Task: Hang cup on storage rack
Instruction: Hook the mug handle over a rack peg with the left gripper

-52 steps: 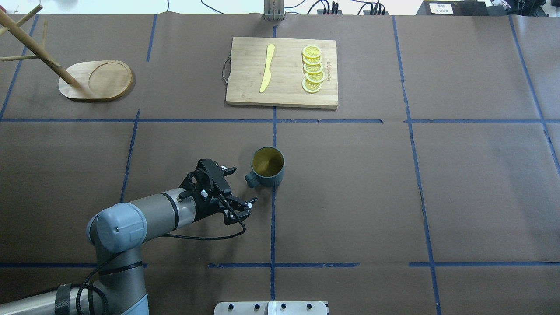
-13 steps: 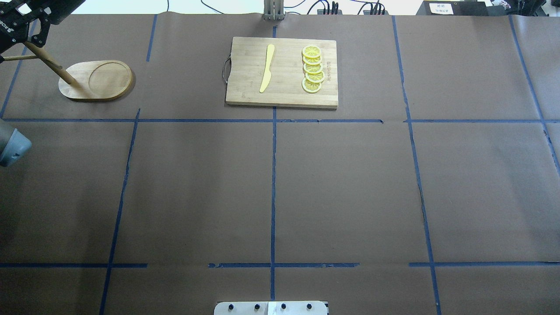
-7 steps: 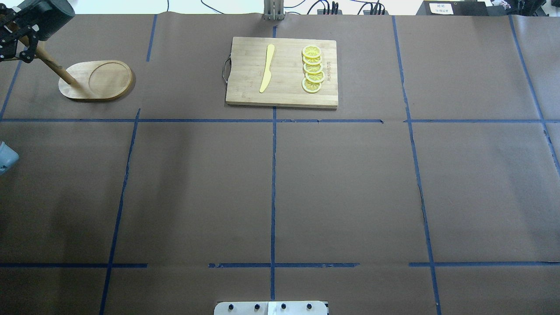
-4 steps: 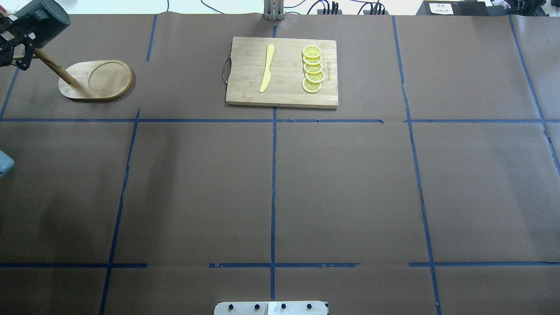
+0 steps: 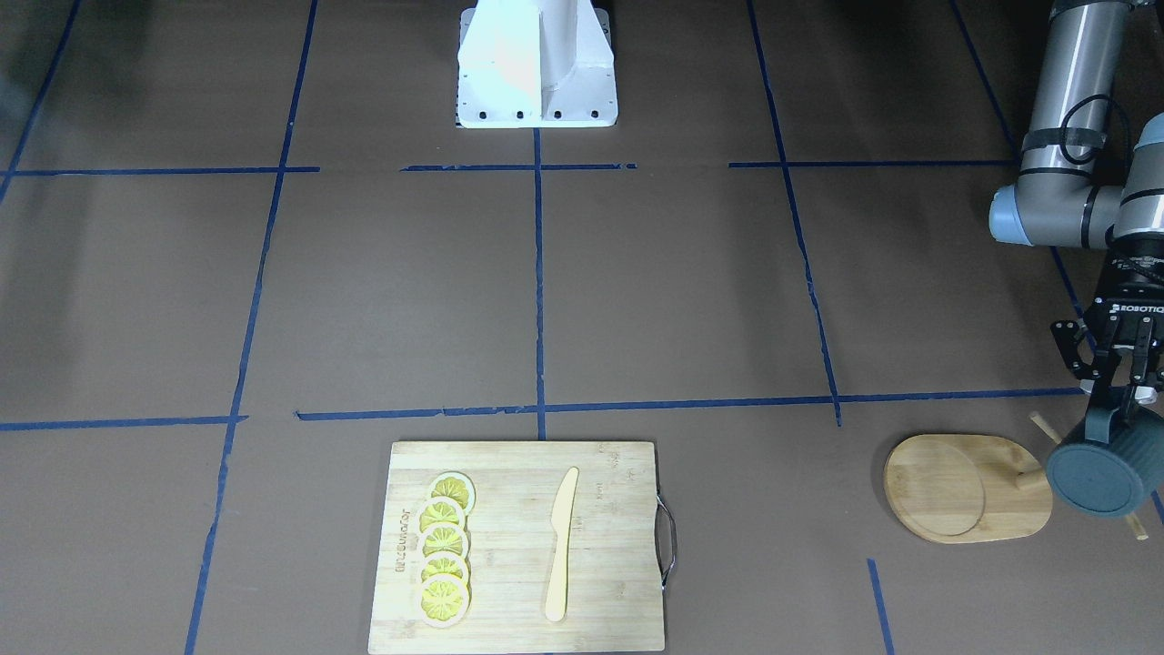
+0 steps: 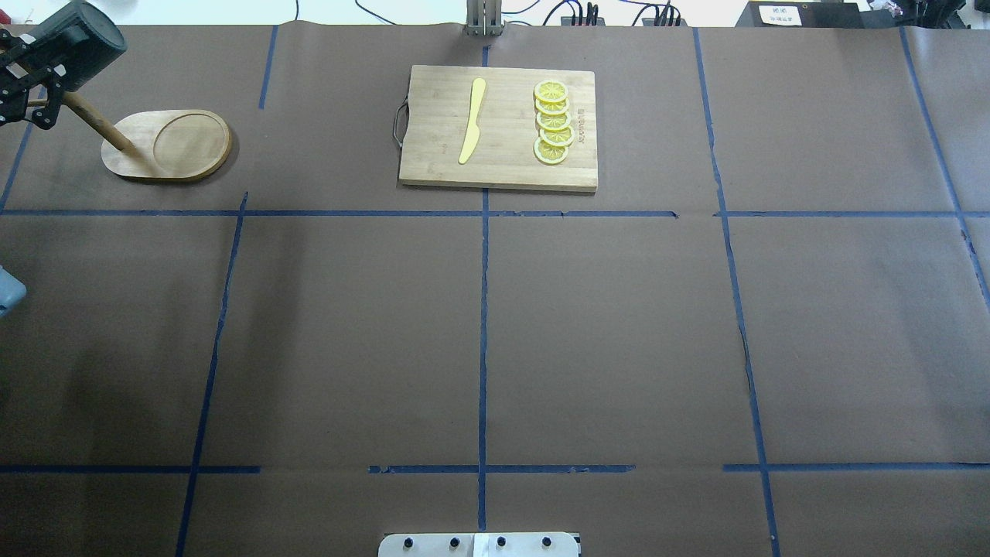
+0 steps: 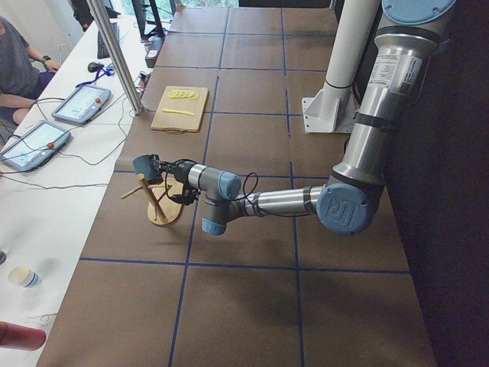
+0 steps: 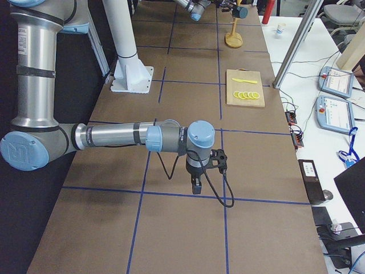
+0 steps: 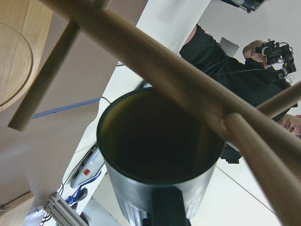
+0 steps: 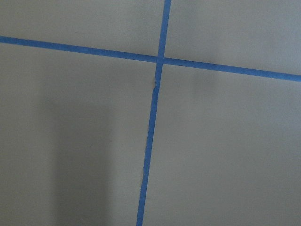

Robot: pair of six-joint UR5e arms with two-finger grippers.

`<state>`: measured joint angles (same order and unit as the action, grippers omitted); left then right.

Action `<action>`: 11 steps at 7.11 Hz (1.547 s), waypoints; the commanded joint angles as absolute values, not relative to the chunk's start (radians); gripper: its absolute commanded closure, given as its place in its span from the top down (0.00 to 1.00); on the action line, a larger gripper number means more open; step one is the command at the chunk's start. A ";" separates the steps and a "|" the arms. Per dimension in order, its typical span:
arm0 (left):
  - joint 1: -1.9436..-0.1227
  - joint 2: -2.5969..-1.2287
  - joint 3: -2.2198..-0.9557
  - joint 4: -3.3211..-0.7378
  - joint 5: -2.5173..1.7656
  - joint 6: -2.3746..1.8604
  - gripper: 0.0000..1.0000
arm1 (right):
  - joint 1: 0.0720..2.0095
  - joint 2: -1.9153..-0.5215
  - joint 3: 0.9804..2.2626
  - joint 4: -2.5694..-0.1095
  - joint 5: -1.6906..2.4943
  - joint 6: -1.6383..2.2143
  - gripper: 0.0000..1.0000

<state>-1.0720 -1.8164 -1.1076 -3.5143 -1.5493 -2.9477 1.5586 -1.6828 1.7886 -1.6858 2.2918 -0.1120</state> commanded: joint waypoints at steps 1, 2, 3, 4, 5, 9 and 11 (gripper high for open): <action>-1.072 -1.818 -1.111 -3.514 -1.549 -2.947 1.00 | 1.559 -1.683 1.789 -1.686 2.292 -0.112 1.00; -1.075 -1.816 -1.121 -3.516 -1.552 -2.947 1.00 | 1.559 -1.683 1.789 -1.686 2.293 -0.112 1.00; -1.081 -1.809 -1.135 -3.557 -1.552 -2.947 1.00 | 1.559 -1.683 1.787 -1.686 2.292 -0.112 1.00; -1.083 -1.771 -1.152 -3.613 -1.552 -2.947 1.00 | 1.559 -1.683 1.789 -1.686 2.292 -0.112 1.00; -1.081 -1.713 -1.196 -3.660 -1.552 -2.947 1.00 | 1.559 -1.681 1.789 -1.686 2.292 -0.112 1.00; -1.088 -1.522 -1.445 -3.700 -1.679 -2.656 1.00 | 1.559 -1.678 1.787 -1.686 2.292 -0.112 1.00; -1.095 -1.532 -1.443 -3.657 -1.750 -2.310 1.00 | 1.559 -1.678 1.784 -1.686 2.292 -0.112 1.00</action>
